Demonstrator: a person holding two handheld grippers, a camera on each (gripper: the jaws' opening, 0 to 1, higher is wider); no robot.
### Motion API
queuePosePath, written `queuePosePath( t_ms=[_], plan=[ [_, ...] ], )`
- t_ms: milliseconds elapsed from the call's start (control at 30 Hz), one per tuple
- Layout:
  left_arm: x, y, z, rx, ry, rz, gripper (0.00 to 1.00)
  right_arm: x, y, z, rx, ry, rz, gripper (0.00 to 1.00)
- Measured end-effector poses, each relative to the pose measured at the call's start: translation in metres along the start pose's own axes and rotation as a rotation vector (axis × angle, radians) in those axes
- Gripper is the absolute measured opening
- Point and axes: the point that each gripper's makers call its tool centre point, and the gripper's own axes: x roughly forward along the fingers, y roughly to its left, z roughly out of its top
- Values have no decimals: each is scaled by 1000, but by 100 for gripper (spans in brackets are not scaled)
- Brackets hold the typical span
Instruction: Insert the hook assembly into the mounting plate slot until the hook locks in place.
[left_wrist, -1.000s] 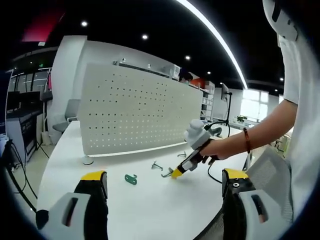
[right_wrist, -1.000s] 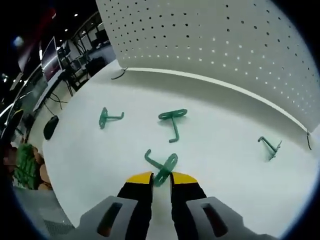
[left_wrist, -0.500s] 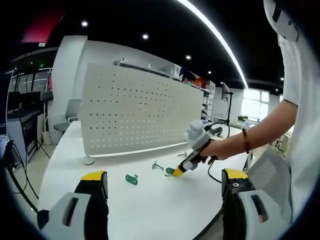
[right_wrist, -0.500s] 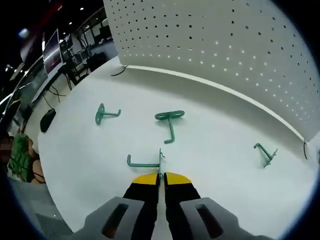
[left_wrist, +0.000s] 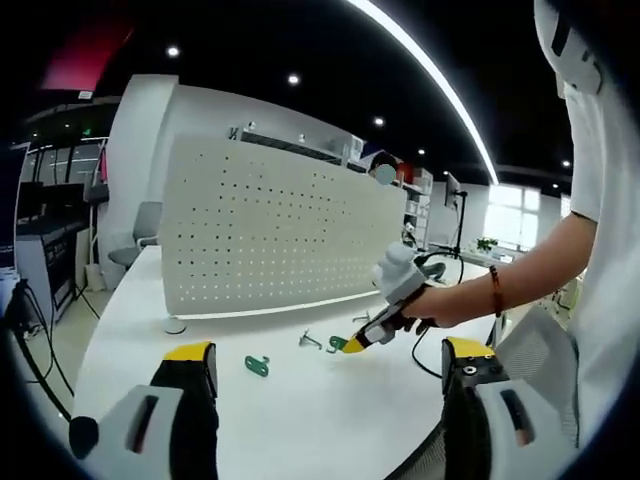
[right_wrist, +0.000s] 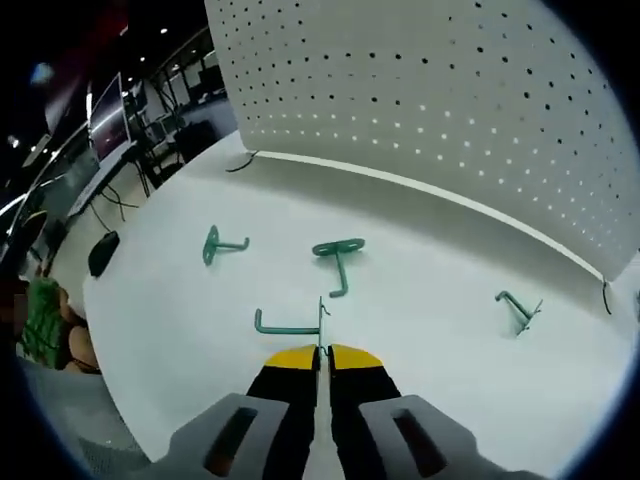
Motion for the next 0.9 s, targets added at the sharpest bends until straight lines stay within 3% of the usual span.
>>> queuePosePath(
  t_ms=[333, 533, 633, 733, 900],
  plan=[
    [1, -26, 9, 8, -14, -12, 94, -20, 6, 1, -15, -68, 33, 2],
    [4, -41, 14, -33, -39, -29, 94, -38, 13, 4, 0, -134, 54, 2],
    [3, -44, 11, 21, 2, -27, 94, -48, 15, 6, -1, -161, 65, 2],
    [2, -39, 17, 12, -14, -3, 94, -58, 16, 12, 4, -206, 81, 2],
    [5, -48, 21, 33, -5, -12, 93, -73, 23, 19, -24, -251, 94, 2]
  ],
)
